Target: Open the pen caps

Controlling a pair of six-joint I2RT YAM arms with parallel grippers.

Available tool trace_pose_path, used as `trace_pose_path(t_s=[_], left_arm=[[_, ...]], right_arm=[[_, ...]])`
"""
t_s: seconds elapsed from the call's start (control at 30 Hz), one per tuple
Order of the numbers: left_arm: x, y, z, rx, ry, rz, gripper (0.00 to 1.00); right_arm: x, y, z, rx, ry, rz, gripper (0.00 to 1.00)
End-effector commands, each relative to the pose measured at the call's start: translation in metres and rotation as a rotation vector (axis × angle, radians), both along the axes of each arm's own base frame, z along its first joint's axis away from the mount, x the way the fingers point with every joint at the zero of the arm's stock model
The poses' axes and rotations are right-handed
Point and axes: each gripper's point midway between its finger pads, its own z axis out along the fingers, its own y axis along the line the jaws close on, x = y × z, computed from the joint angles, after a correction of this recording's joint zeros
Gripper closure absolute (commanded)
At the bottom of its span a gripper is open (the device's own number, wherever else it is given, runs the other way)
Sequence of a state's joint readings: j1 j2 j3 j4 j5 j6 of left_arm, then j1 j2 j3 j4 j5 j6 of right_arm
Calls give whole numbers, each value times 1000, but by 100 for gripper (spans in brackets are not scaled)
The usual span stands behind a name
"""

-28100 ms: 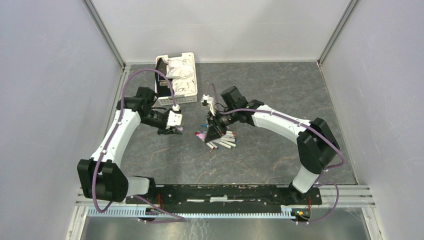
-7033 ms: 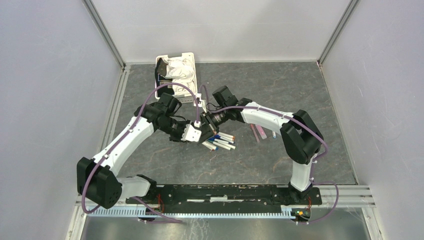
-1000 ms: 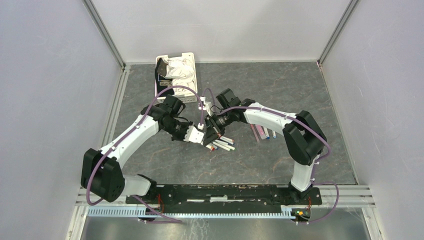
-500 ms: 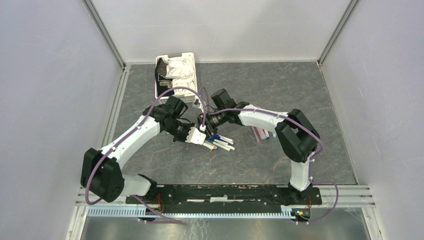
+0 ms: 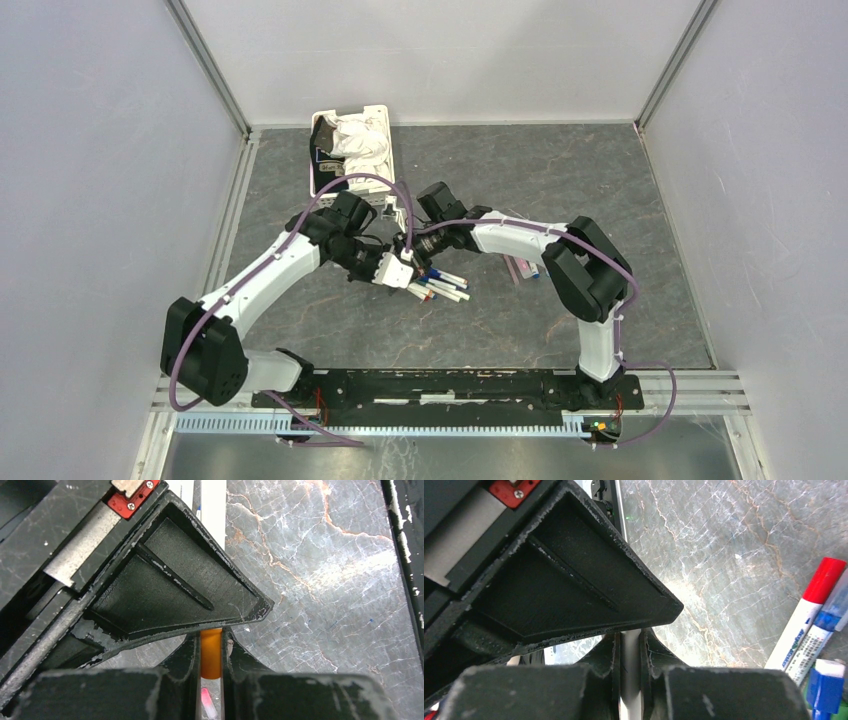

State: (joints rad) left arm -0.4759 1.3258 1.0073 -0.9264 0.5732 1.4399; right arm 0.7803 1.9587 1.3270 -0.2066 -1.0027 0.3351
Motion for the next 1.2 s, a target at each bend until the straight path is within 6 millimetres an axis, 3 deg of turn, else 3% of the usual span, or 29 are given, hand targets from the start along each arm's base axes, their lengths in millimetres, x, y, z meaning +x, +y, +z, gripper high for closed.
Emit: trace_pose_path(t_s=[0.0, 0.17, 0.33, 0.47, 0.57, 0.67, 0.8, 0.93, 1.17], left_arm=[[42, 39, 5, 113, -118, 87, 98], [78, 77, 9, 137, -146, 183, 98], [86, 78, 3, 117, -153, 205, 98], [97, 71, -13, 76, -119, 275, 98], [122, 72, -25, 62, -122, 376, 98], [145, 78, -38, 72, -131, 474, 98], [164, 88, -59, 111, -130, 586, 86], [166, 93, -79, 145, -93, 639, 67], [152, 82, -80, 105, -7, 620, 58]], right_arm=[[-2, -27, 5, -26, -41, -3, 100], [-6, -53, -5, -60, -44, -31, 100], [5, -69, -9, -108, -69, -80, 100], [36, -91, -15, -207, -142, -212, 100], [75, -128, -30, -369, -227, -421, 100], [101, -159, -40, -494, -300, -575, 100], [121, -182, -51, -612, -389, -675, 100], [134, -188, -64, -665, -412, -712, 100], [150, -203, -87, -767, -455, -769, 100]])
